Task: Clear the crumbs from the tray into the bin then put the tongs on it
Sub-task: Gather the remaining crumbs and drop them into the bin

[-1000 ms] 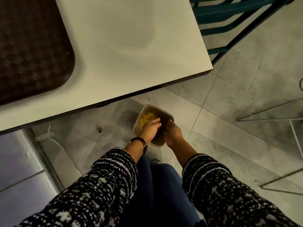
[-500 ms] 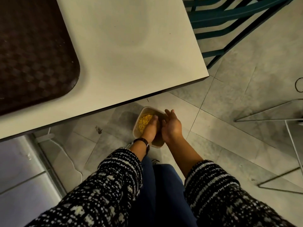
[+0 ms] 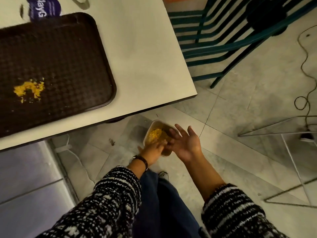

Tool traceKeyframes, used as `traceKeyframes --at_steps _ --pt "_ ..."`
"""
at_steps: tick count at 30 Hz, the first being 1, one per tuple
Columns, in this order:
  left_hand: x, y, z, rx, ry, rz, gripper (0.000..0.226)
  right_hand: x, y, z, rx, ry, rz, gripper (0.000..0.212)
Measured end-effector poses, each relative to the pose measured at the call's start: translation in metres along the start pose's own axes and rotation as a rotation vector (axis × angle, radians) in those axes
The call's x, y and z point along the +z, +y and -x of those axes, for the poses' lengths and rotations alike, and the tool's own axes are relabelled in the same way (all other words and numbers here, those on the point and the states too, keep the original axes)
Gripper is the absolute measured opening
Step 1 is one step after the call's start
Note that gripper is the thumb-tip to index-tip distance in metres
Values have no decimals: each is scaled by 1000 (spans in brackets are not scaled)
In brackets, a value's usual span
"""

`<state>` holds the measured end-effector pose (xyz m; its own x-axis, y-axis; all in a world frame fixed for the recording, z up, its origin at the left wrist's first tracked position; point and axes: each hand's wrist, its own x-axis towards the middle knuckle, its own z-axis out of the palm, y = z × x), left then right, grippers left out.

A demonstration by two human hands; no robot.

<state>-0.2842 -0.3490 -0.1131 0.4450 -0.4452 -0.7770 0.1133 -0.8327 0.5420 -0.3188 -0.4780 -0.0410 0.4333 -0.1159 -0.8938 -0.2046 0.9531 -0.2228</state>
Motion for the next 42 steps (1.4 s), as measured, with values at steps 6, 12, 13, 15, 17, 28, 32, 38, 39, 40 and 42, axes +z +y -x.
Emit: traceKeyframes --at_steps 6,12,13,15,17,28,32,38,39,40,42 --pt "-44 25 84 47 143 364 31 32 9 93 -174 -86 184 39" --pt "-92 34 170 183 317 624 25 67 38 142 -262 -228 447 37" --pt "-100 27 180 189 343 649 24 76 44 146 -258 -245 482 35" --pt "-119 10 193 191 387 706 23 95 55 146 -253 -259 577 31" --pt "-144 -7 203 167 465 773 24 123 65 138 -273 -255 706 29" --pt "-294 -103 200 72 684 985 25 330 75 27 -822 -197 1621 27" --pt "-334 -129 194 77 693 980 28 403 65 -39 -973 -218 1991 40" --pt "-367 -155 186 45 684 1012 28 457 72 -86 -856 9 2296 69" --pt "-369 -158 186 51 681 1012 28 456 70 -91 -858 41 2335 70" --pt "-370 -158 186 54 675 1012 27 454 67 -93 -865 59 2384 69" --pt "-369 -161 187 54 673 1017 26 444 62 -95 -898 46 2449 62"
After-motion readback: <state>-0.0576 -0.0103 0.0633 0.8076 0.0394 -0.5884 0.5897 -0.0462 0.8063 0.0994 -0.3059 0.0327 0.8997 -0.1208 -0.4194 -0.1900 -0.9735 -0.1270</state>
